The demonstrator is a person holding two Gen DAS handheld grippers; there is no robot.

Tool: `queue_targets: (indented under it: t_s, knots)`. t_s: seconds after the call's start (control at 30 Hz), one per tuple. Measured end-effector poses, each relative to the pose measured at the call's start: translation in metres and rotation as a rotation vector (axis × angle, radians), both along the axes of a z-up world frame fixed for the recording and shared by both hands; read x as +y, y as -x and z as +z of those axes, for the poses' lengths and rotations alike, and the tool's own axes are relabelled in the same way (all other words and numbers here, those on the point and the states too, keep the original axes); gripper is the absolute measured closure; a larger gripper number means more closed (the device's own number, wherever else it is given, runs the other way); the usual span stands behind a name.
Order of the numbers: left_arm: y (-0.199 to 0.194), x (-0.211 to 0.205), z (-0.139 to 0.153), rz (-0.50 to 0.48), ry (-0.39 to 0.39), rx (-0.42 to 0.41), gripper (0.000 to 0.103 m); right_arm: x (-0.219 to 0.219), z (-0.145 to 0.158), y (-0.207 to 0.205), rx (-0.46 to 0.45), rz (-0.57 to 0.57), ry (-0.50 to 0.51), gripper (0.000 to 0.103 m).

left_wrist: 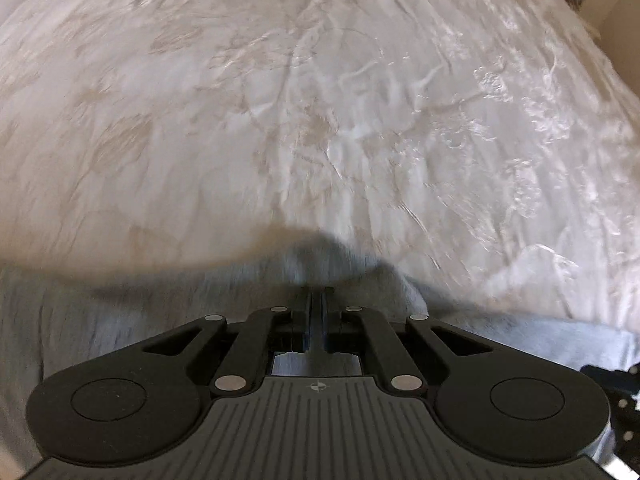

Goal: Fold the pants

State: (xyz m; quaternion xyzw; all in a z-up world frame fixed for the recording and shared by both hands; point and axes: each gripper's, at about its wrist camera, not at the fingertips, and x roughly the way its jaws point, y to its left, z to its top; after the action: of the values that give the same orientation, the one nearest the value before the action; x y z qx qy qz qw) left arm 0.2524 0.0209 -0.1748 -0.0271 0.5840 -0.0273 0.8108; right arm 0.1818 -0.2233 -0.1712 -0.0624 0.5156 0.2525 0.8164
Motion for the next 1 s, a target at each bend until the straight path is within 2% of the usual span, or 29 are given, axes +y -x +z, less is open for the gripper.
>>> queue_targets:
  t_s: [0.13,0.2,0.27,0.33,0.37,0.5,0.67,0.8,0.87,1.0]
  knots:
    - [-0.019,0.003,-0.015,0.017,-0.008,0.028,0.098,-0.008,-0.028,-0.02,0.032,-0.186,0.087,0.096]
    - [-0.018,-0.001,-0.009,0.019,-0.025,0.019,0.098,-0.021,-0.028,-0.025,0.039,-0.298,0.108,0.094]
    - [-0.007,-0.009,0.006,-0.006,-0.055,-0.032,0.098,-0.037,-0.016,-0.019,0.03,-0.383,0.084,0.091]
    - [0.011,-0.018,0.021,-0.061,-0.053,-0.072,0.098,-0.052,-0.001,-0.002,0.005,-0.444,0.054,0.091]
    - [0.021,-0.023,0.028,-0.09,-0.044,-0.083,0.098,-0.063,0.006,0.011,0.0,-0.481,0.04,0.087]
    - [0.071,-0.051,0.04,-0.251,-0.02,-0.096,0.098,-0.093,0.02,0.064,0.03,-0.617,-0.003,0.083]
    - [0.125,-0.078,0.022,-0.368,0.038,0.016,0.098,-0.111,0.012,0.135,0.124,-0.773,-0.075,0.081]
    - [0.153,-0.086,-0.007,-0.42,-0.001,0.13,0.098,-0.112,-0.003,0.169,0.173,-0.886,-0.134,0.073]
    - [0.162,-0.085,-0.017,-0.441,-0.025,0.139,0.098,-0.109,-0.012,0.176,0.188,-0.936,-0.161,0.068]
    - [0.161,-0.081,-0.016,-0.452,-0.017,0.147,0.097,-0.105,-0.024,0.186,0.206,-0.997,-0.202,0.063]
